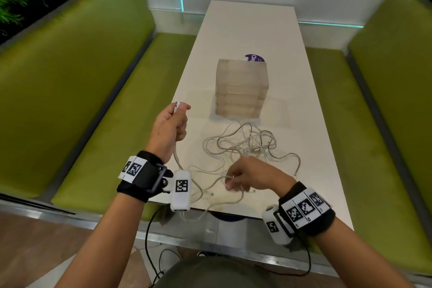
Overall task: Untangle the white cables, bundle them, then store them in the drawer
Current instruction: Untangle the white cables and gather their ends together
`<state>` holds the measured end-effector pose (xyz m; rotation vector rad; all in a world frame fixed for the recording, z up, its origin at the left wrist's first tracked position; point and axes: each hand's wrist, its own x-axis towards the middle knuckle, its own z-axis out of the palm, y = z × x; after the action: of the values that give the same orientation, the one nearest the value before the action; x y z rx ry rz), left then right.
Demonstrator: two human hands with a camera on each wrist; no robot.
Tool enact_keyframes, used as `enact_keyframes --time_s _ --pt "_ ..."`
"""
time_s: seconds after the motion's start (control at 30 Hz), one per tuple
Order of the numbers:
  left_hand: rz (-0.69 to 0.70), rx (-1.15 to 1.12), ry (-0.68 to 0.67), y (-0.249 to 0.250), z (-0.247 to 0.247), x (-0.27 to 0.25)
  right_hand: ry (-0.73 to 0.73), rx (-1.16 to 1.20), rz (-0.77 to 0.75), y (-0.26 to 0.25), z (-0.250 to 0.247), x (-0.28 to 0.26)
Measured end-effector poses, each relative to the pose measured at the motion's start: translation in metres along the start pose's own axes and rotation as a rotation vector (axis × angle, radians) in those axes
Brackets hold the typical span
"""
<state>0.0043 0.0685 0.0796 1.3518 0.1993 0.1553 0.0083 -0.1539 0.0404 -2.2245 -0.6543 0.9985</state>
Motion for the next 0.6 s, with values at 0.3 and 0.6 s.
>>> enact_keyframes --time_s 0.3,0.6 --pt "-0.003 -0.086 0.039 0.005 -0.004 0.0 -0.398 -0.259 0.3 0.042 0.061 0.001" --pt "-0.003 -0.1 -0.027 -0.001 -0.002 -0.007 0.007 -0.158 0.325 0.047 0.053 0.018"
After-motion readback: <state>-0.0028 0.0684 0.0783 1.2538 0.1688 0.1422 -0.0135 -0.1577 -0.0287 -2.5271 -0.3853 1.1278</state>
